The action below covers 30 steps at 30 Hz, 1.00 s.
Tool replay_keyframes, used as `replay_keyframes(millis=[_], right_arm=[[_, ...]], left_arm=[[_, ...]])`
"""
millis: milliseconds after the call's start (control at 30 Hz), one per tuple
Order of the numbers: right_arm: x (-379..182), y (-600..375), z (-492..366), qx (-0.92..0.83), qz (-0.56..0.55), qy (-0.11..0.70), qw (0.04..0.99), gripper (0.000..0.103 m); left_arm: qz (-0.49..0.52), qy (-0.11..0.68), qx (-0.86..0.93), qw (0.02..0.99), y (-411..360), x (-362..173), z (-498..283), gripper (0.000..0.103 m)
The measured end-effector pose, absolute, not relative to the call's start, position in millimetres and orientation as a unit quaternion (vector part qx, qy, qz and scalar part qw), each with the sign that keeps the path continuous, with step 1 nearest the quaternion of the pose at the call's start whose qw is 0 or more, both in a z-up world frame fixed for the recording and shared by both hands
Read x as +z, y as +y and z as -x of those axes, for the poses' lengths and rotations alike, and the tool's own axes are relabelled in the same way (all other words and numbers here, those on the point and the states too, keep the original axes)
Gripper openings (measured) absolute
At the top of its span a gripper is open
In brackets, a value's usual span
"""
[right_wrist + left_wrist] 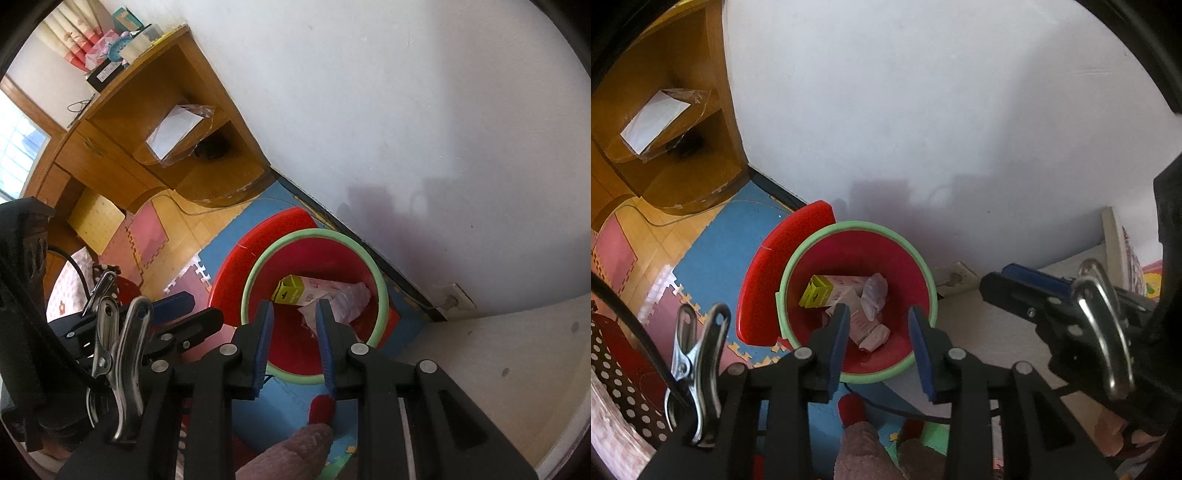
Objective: Collect trash
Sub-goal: 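Move both grippers back from the bucket toward the trash on the bed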
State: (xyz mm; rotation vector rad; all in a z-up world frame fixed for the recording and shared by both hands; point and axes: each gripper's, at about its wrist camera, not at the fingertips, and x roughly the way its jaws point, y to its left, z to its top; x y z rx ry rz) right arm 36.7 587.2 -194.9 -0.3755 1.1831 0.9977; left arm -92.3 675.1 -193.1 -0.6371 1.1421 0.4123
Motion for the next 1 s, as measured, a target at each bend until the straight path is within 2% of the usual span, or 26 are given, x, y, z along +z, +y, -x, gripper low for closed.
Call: replay_keyframes(millis=[1000], right_arm=[[-113.3, 491.0, 28.3, 0.471, 0.116, 0.460, 0.744, 0.024]], left_arm=[[0.224, 0.487, 0.161, 0.829, 594.3, -97.9, 125.2, 0.034]])
